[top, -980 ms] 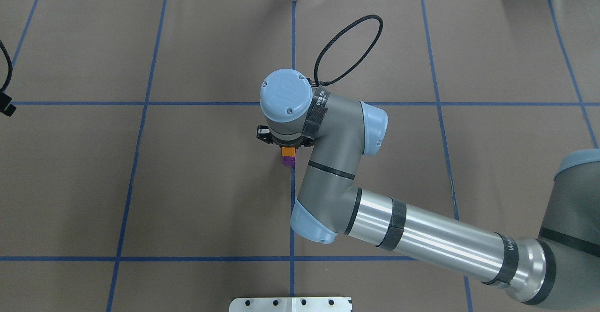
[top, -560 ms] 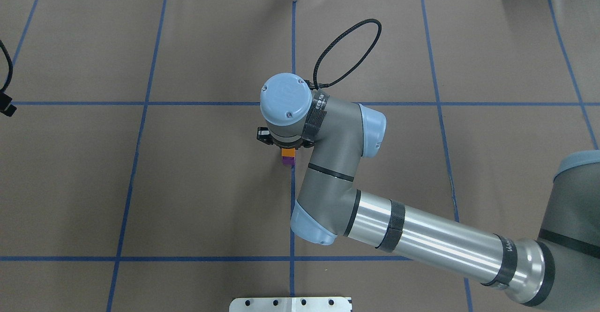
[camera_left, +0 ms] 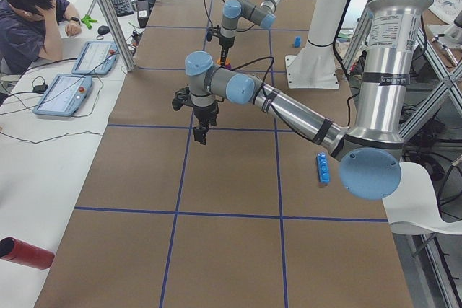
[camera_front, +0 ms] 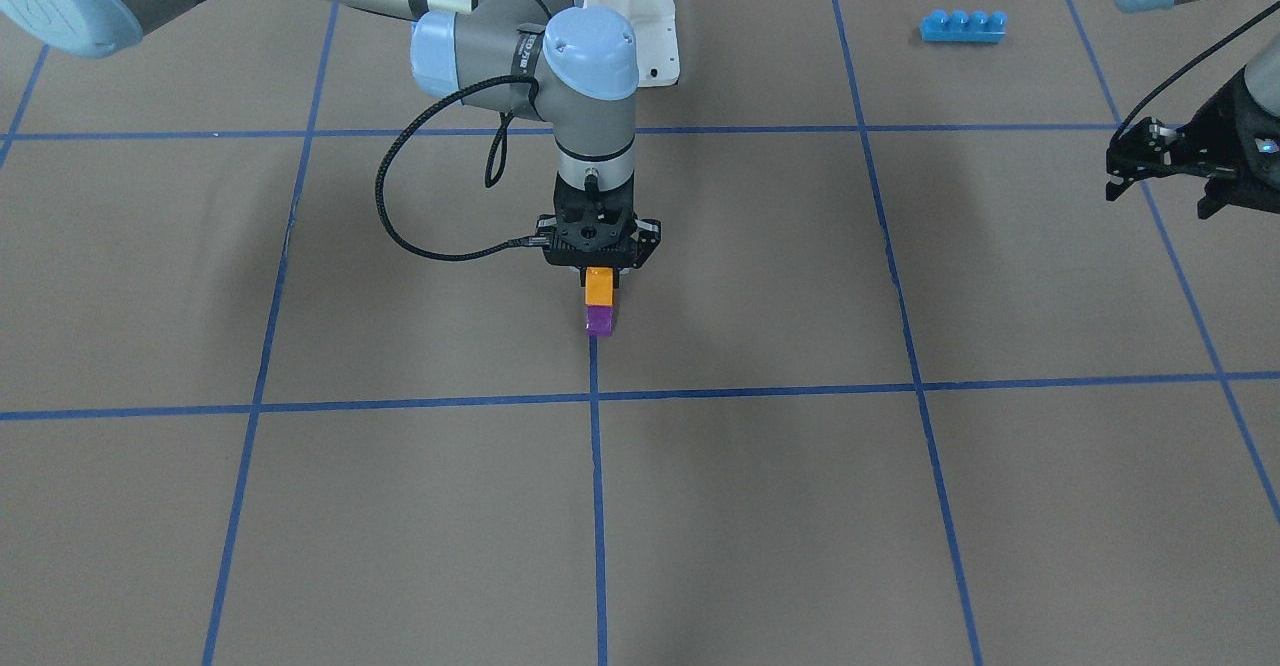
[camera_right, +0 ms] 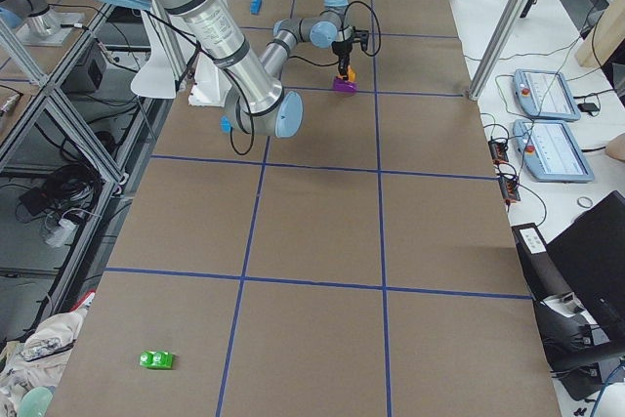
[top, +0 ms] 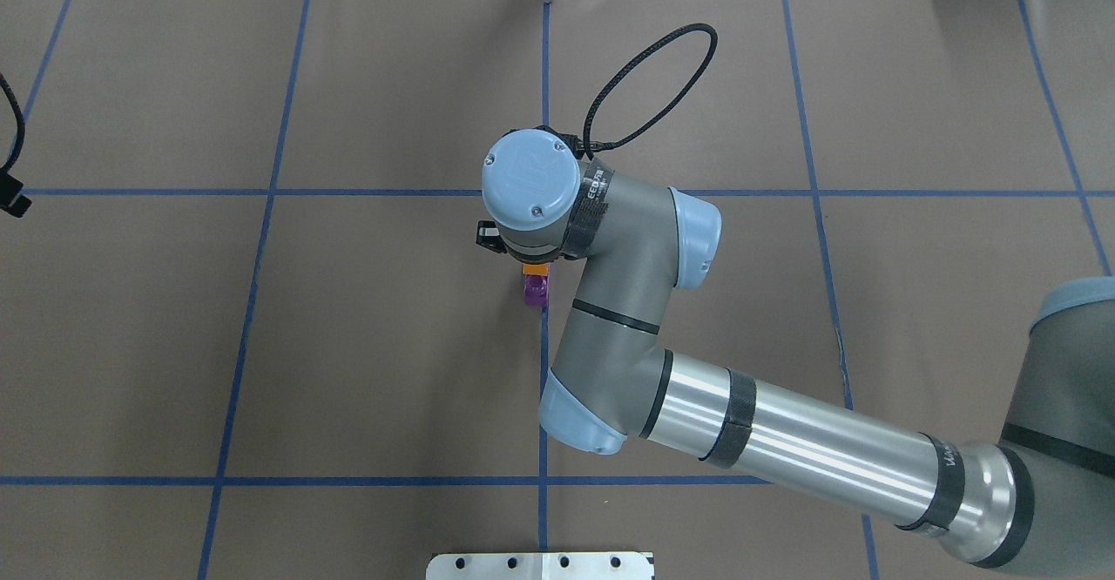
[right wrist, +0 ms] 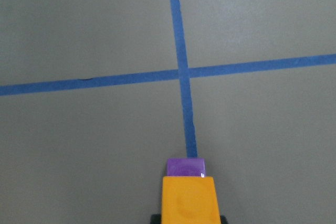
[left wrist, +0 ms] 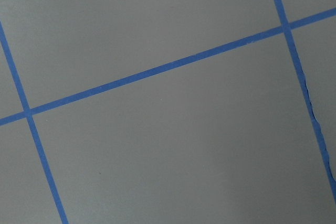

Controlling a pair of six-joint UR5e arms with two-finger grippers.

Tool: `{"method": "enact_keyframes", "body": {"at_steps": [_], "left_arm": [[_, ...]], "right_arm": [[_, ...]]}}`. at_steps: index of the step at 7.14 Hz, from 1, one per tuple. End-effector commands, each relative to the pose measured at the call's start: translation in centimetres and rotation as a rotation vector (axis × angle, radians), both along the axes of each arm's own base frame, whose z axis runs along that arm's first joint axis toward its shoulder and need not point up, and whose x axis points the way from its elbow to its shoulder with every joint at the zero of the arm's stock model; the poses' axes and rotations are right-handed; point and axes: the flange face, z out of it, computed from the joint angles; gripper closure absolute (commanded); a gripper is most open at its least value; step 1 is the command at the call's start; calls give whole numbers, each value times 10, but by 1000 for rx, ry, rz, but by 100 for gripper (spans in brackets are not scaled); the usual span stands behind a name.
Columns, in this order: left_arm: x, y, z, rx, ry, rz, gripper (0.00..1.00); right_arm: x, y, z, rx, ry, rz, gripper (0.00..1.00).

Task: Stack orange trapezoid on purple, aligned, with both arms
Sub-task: 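Rotate the right wrist to square the orange trapezoid with the purple block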

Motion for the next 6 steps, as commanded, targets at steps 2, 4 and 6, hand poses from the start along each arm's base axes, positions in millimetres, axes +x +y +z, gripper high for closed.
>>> {"method": "enact_keyframes", "body": {"at_steps": [2,4,6], "left_arm": [[1,-1,3,-8,-2,-2,0],[1,-2,4,-11,-3,-3,0],[1,-2,4,-11,-3,-3,0]], "right_arm": [[-7,37,-17,127,78,157,100],[-14,63,-15,169,90,192,100],[-26,76,-11,204,112,200,100]]}}
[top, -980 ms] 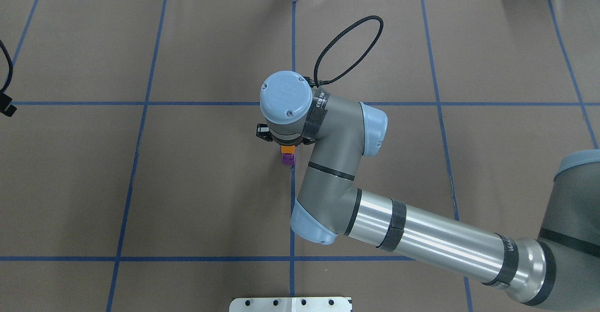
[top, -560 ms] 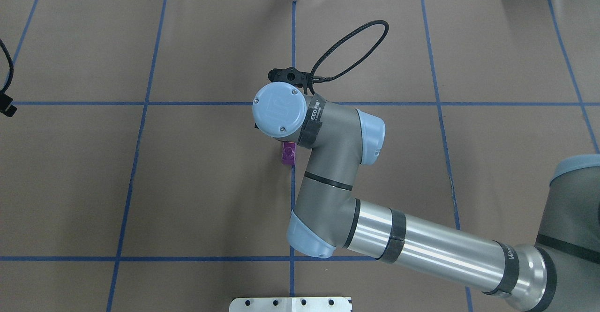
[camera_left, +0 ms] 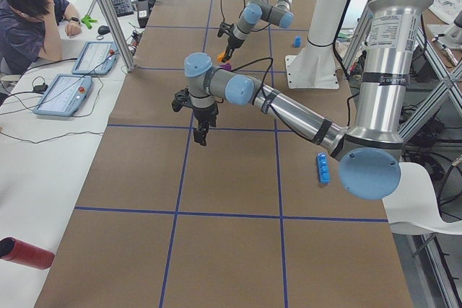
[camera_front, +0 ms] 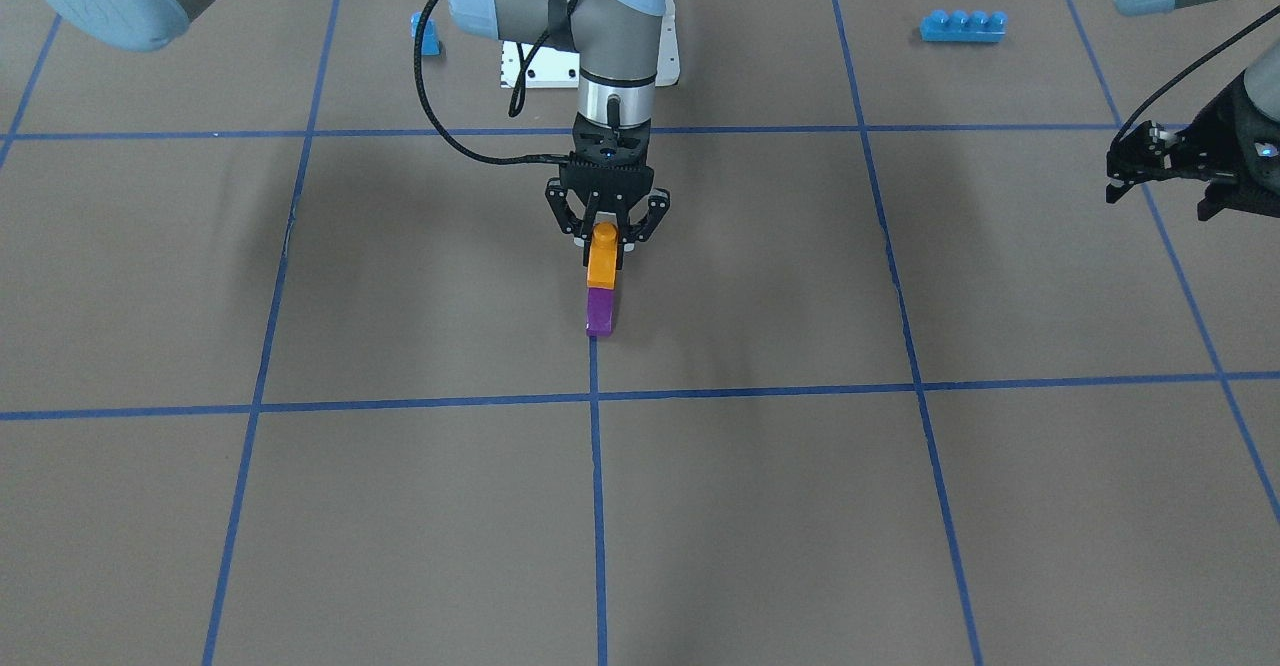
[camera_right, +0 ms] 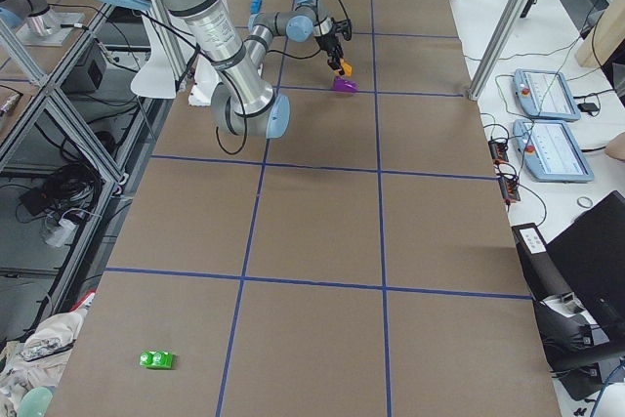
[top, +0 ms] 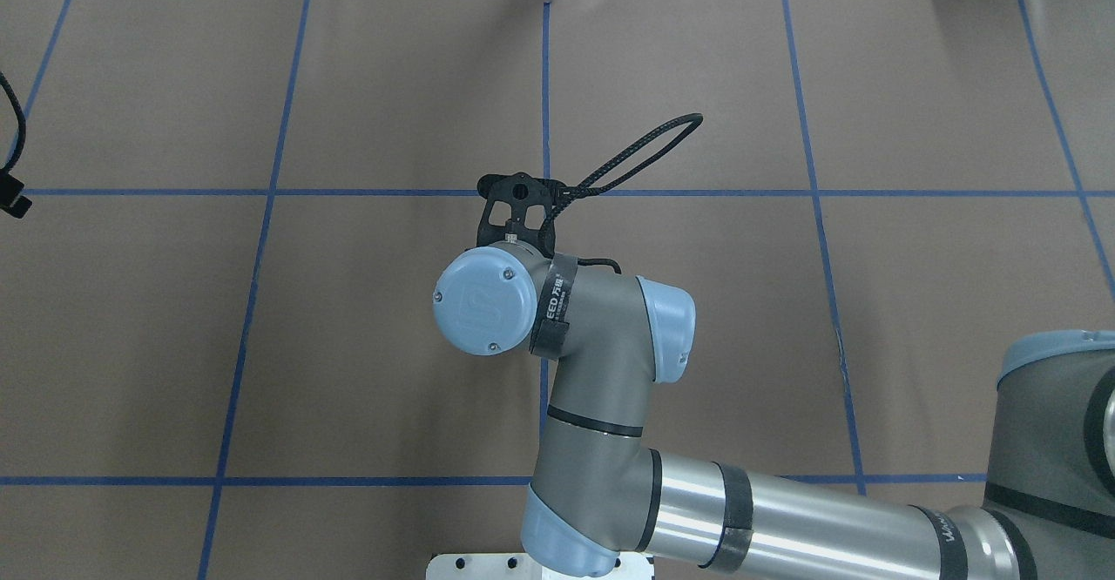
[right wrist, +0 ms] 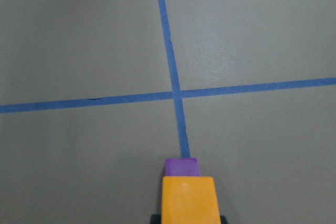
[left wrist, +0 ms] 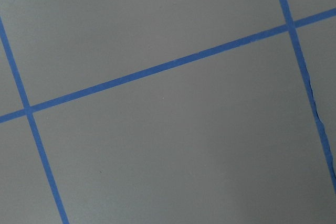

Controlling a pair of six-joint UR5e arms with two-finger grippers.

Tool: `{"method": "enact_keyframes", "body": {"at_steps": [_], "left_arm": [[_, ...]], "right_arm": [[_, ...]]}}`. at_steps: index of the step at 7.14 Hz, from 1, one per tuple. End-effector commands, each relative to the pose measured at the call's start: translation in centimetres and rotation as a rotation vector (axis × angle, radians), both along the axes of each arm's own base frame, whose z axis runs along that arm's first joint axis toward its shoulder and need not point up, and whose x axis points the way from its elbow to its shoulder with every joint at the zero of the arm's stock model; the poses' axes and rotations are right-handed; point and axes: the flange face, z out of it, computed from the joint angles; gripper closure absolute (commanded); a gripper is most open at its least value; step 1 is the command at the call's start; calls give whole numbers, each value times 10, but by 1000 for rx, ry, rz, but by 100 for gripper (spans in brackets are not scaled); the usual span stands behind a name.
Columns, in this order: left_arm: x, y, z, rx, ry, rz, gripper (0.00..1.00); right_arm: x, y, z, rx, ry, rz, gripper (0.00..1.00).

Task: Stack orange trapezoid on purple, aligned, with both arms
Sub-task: 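Rotate the right wrist to square the orange trapezoid with the purple block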

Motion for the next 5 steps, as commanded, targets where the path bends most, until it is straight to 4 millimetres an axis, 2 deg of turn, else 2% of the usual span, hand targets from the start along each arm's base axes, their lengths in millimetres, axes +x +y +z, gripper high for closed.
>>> {"method": "enact_keyframes", "body": {"at_steps": [1,3,5], "left_arm": [[0,0,0,0,0,0,0],[0,0,-1,0,1,-1,0],[0,0,-4,3,3,-6,0]], "right_arm": [[-8,9,5,28,21,12,100],[-1,-2,8,42,27,31,100],[0,-5,12,38,25,38,100]]}}
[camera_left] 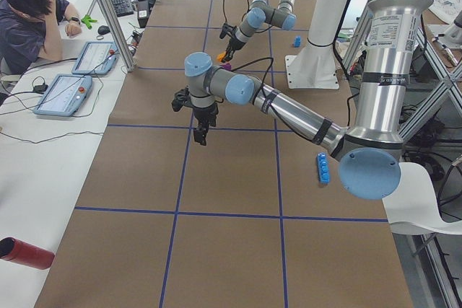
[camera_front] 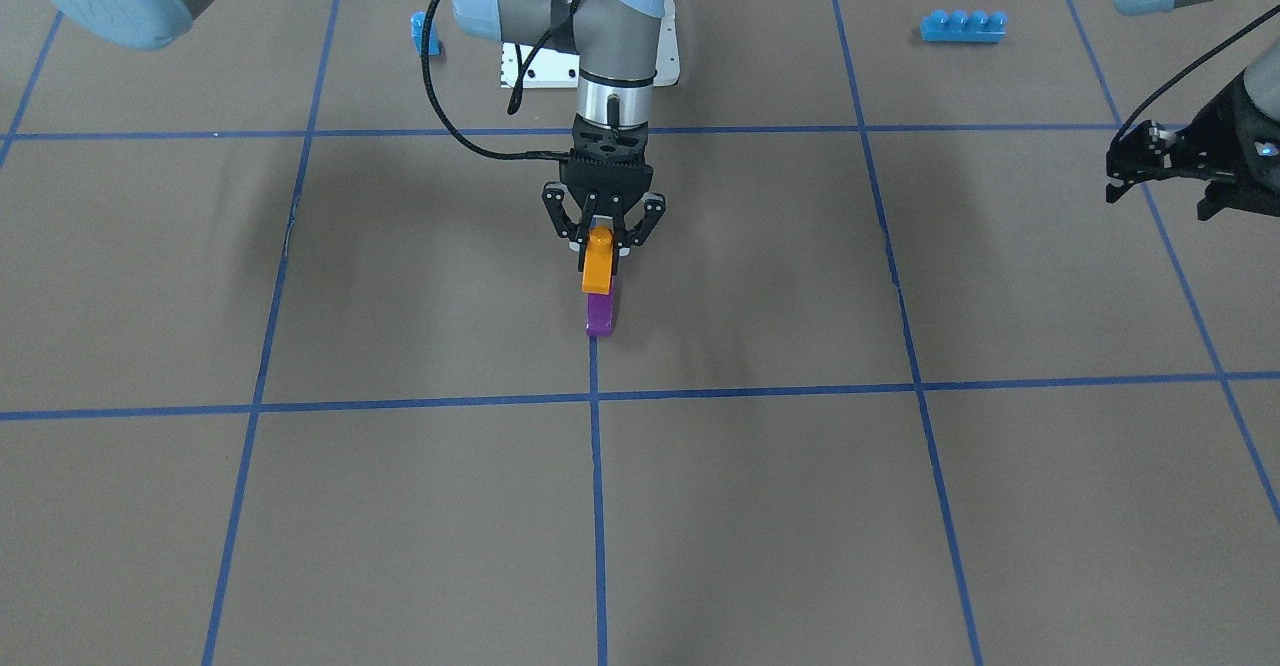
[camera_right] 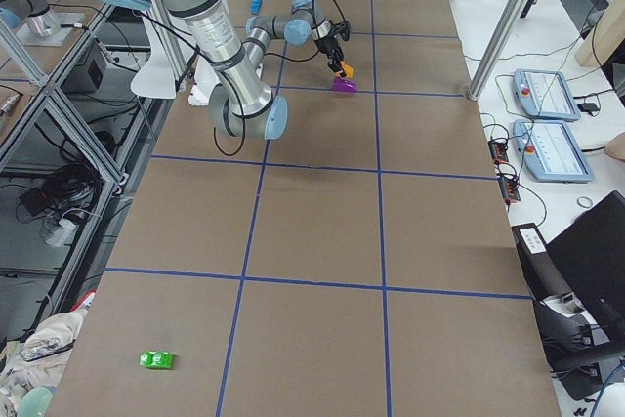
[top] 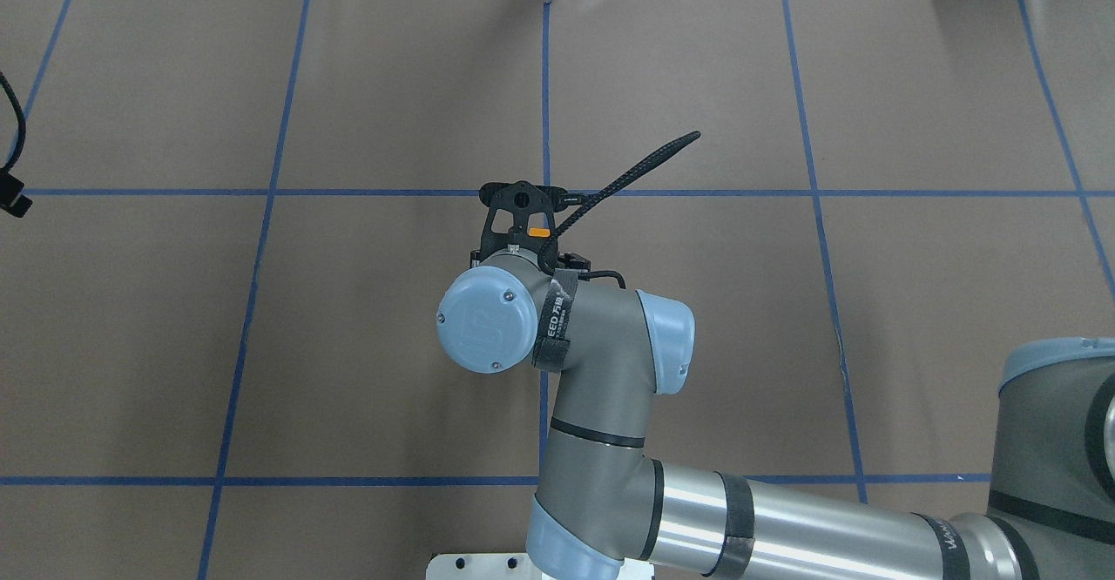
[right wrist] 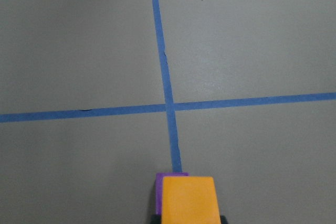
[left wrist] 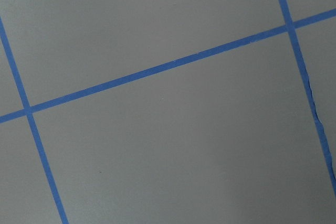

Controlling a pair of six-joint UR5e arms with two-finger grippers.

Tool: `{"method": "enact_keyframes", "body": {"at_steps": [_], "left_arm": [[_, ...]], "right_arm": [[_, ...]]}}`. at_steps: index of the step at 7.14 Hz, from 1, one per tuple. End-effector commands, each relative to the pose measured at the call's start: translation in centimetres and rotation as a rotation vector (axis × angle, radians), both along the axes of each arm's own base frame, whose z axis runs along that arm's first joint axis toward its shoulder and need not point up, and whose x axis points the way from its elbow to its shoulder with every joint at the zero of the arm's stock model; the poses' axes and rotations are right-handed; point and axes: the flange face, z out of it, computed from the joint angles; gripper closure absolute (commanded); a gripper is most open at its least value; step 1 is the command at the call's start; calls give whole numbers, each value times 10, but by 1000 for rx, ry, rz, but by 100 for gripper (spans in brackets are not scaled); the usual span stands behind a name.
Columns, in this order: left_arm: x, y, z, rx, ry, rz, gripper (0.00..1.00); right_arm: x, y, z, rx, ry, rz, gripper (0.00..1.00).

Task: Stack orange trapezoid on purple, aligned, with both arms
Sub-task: 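Rotate the right wrist to square the orange trapezoid with the purple block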

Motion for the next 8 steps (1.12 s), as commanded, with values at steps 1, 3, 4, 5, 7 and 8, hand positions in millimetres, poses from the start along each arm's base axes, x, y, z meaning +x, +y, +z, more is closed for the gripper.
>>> {"method": "enact_keyframes", "body": {"at_steps": [1,3,4,5,7,8], "left_arm": [[0,0,-2,1,1,-3,0],[0,0,-2,1,1,-3,0],[0,0,-1,-1,1,-3,0],[0,0,-1,-1,1,-3,0],[0,0,0,-2,0,-3,0],[0,0,0,-3,2,-3,0]], "right_arm": [[0,-1,1,-5,-6,6,100],[-1,1,1,-9,-11,9,100],[-2,2,1,-8,-8,7,100],[-3,3,1,-7,-7,5,100],[-4,3,3,-7,-4,2,100],[-10,3,5,-3,-17,1,100]]}}
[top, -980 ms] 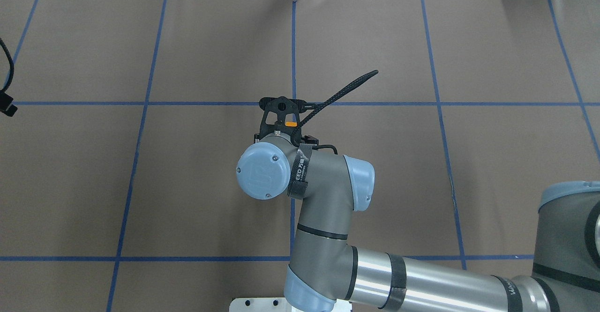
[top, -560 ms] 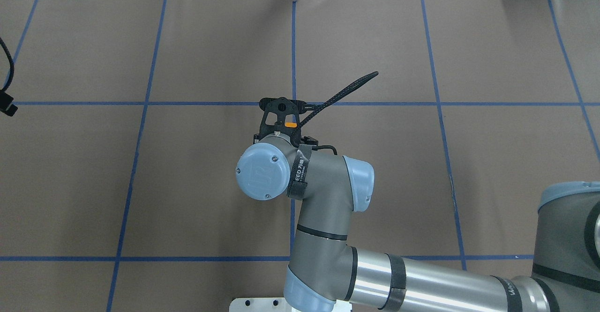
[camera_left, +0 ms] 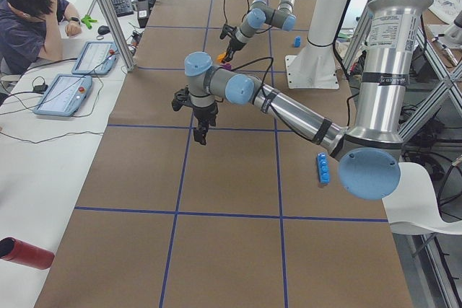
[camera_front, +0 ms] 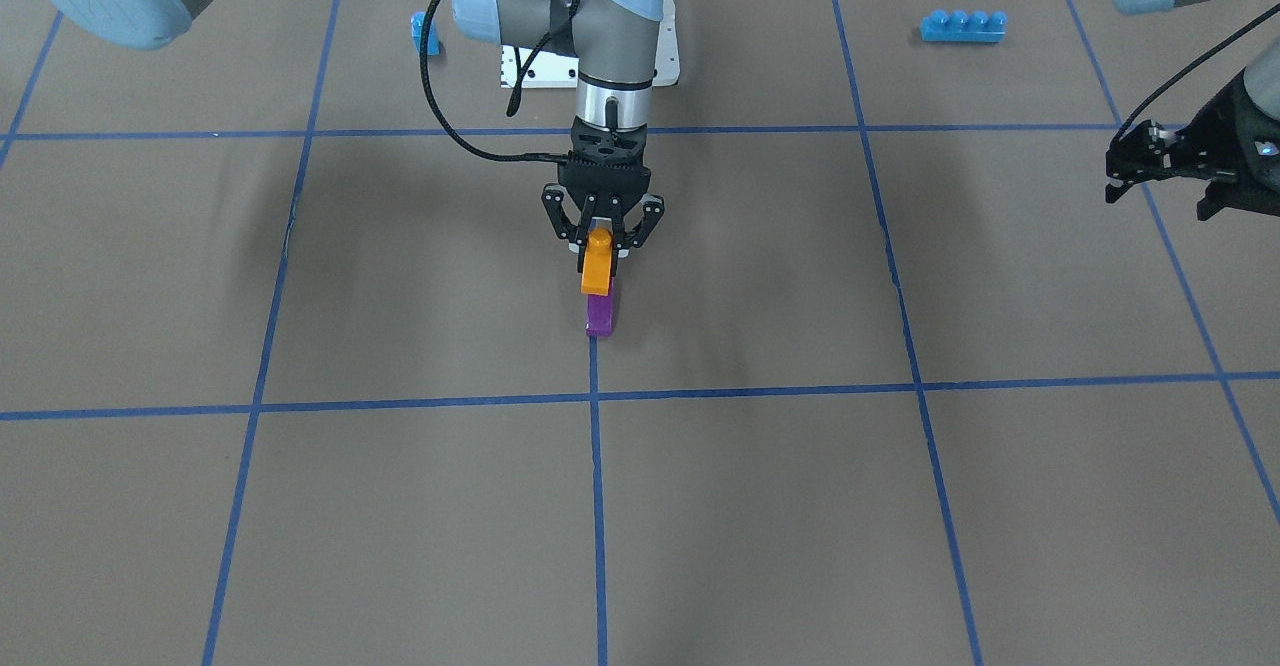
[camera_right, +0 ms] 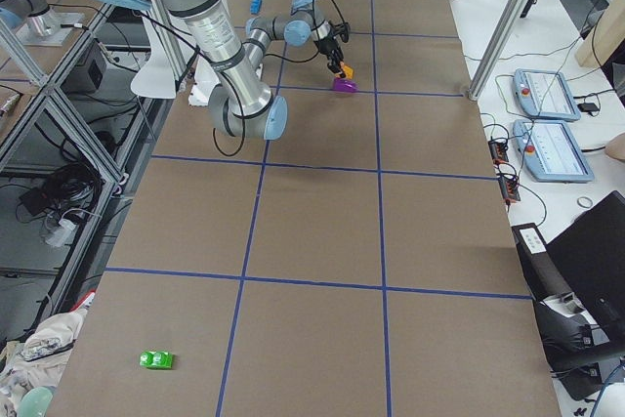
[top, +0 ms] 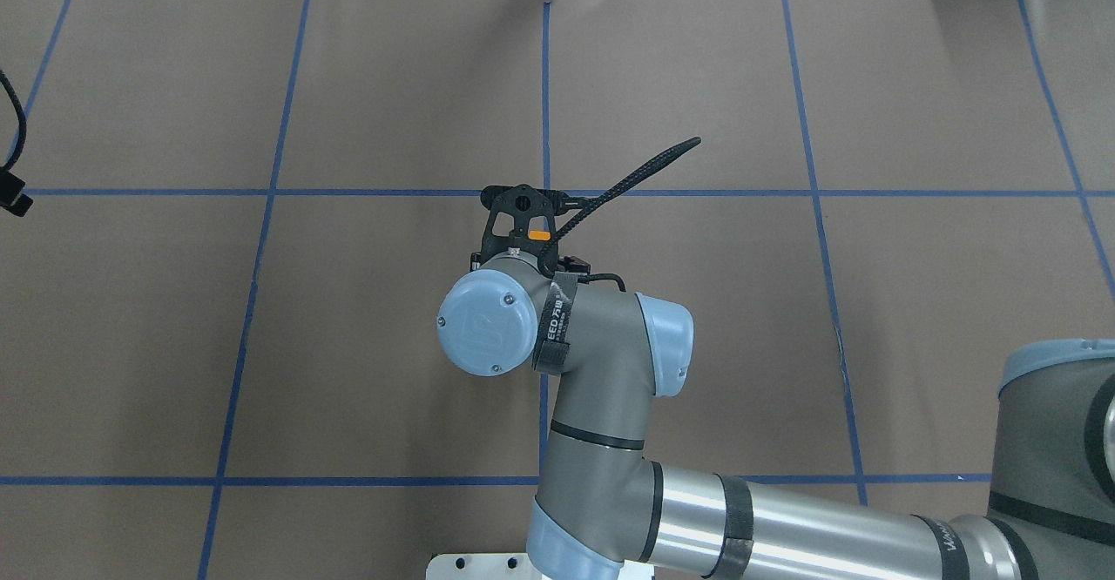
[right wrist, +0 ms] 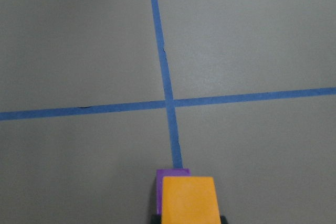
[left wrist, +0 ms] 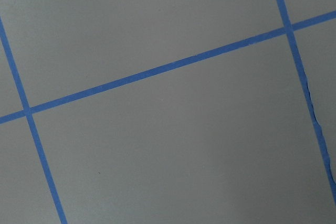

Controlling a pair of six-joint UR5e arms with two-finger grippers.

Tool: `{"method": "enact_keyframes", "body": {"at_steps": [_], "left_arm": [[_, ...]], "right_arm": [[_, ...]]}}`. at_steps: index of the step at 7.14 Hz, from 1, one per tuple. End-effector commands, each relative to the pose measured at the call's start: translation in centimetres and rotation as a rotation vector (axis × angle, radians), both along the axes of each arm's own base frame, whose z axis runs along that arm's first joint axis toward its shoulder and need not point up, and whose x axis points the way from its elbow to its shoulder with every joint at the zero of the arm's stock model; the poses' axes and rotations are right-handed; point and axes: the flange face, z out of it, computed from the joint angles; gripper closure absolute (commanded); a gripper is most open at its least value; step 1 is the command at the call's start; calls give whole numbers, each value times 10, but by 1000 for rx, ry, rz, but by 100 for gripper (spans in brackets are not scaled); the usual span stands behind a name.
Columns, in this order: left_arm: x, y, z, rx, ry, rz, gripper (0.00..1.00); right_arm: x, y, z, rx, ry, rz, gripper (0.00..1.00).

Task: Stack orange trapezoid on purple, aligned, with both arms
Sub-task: 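Rotate the right wrist to square the orange trapezoid with the purple block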

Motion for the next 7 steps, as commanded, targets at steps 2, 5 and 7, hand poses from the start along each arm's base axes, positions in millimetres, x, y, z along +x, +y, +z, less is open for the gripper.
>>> {"method": "enact_keyframes", "body": {"at_steps": [2,5,7], "left_arm": [[0,0,1,-1,-1,1,0],[0,0,2,-3,0,1,0],[1,0,1,-2,0,2,0]], "right_arm": [[-12,-3,7,15,-45,0,100],[-9,-4,6,14,-39,4,100],[-7,-7,10,19,-31,14,100]]}}
